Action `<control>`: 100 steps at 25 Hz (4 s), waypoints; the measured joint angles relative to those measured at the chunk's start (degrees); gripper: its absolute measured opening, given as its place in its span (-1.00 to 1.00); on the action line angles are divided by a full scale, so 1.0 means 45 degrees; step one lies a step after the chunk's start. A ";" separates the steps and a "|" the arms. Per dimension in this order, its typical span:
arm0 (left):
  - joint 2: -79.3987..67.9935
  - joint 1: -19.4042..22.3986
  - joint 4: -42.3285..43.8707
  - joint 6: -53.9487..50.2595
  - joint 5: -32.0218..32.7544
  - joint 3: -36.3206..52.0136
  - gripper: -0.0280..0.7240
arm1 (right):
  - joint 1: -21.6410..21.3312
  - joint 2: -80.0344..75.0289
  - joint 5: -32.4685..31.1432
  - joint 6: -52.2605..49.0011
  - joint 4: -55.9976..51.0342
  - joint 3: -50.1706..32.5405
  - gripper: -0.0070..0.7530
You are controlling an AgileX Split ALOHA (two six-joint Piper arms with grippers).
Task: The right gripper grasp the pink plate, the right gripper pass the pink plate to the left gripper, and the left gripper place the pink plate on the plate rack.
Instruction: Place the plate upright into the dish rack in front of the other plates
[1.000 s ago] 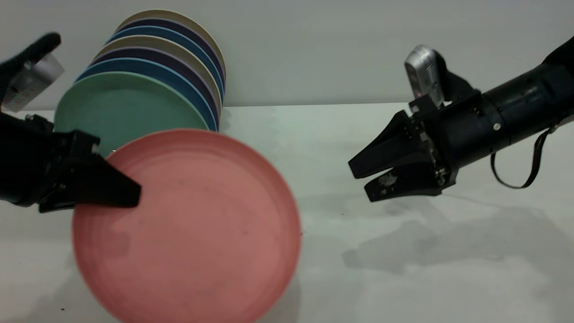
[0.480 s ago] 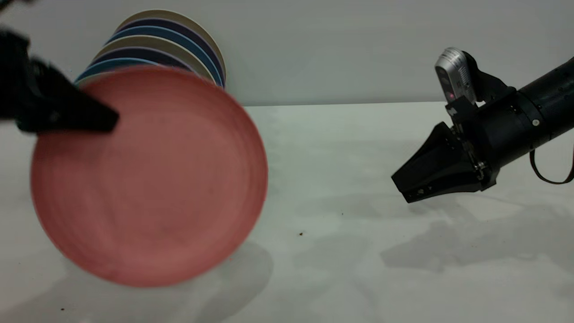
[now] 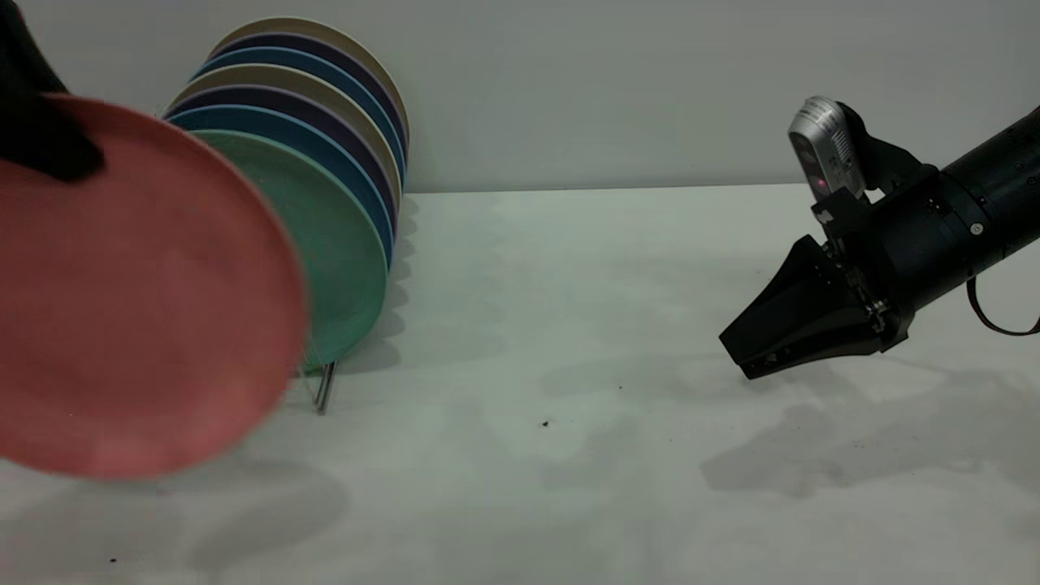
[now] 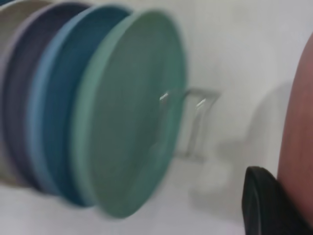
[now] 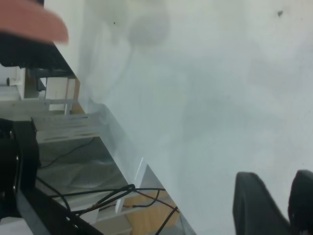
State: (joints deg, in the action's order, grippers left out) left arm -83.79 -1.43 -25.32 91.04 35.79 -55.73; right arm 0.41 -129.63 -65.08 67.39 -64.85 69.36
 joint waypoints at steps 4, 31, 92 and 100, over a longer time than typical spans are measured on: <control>0.0000 0.0000 0.0256 0.1730 -0.0802 -0.0399 -0.72 | 0.0000 0.0000 0.0124 0.0000 0.0064 0.0000 -0.47; -0.0806 0.0000 -0.3517 0.6526 -0.3342 -0.0431 -0.72 | 0.0000 -0.0015 0.0753 0.0000 0.0216 0.0000 -0.41; -0.3026 0.0000 -0.3473 0.6164 -0.1893 -0.2310 -0.13 | 0.0000 -0.1013 0.0774 -0.0011 0.0307 0.0000 -0.36; -0.3026 0.0000 -0.2845 0.5123 -0.1893 -0.2310 0.08 | 0.0000 -0.1013 0.0774 -0.0058 0.0307 0.0000 -0.36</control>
State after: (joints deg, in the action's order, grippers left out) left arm -97.40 -1.43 -38.12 114.09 27.28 -66.12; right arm 0.41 -134.19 -61.60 67.13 -63.46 69.36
